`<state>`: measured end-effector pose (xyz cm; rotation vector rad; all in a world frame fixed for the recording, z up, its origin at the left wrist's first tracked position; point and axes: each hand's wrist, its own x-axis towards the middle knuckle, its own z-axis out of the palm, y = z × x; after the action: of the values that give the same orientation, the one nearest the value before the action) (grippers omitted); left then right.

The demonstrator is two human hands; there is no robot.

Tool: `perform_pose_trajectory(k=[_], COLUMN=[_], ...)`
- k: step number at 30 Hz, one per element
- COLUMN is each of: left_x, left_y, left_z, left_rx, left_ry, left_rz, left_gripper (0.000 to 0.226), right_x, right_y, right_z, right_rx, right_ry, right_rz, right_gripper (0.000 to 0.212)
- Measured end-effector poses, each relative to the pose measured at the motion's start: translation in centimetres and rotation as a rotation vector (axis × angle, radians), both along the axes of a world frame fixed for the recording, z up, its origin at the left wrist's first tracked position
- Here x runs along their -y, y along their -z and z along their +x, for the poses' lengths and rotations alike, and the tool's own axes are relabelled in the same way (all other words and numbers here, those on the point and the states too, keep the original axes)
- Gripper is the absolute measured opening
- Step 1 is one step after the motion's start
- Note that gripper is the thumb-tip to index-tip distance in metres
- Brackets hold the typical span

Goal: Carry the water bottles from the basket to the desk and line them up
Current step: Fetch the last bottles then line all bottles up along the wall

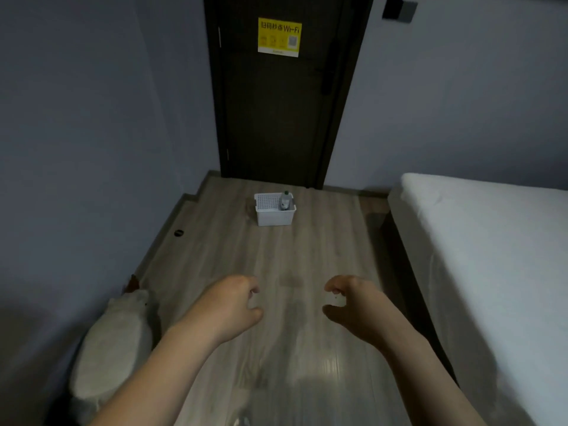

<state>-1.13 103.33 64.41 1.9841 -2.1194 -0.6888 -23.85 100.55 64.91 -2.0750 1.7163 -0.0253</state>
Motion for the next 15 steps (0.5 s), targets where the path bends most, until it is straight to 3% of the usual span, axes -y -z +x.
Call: perform_pose_trajectory(k=[15], left_x=[27.6], left_y=[0.9], left_z=[1.7], left_rx=[0.035], left_ry=[0.054], left_rz=[0.023], left_gripper=[0.034], right_x=[26.1], right_y=[1.8], right_z=[2.0], right_rx=[-0.015], right_ry=[0.047], right_rz=[0.038], right_gripper=[0.041])
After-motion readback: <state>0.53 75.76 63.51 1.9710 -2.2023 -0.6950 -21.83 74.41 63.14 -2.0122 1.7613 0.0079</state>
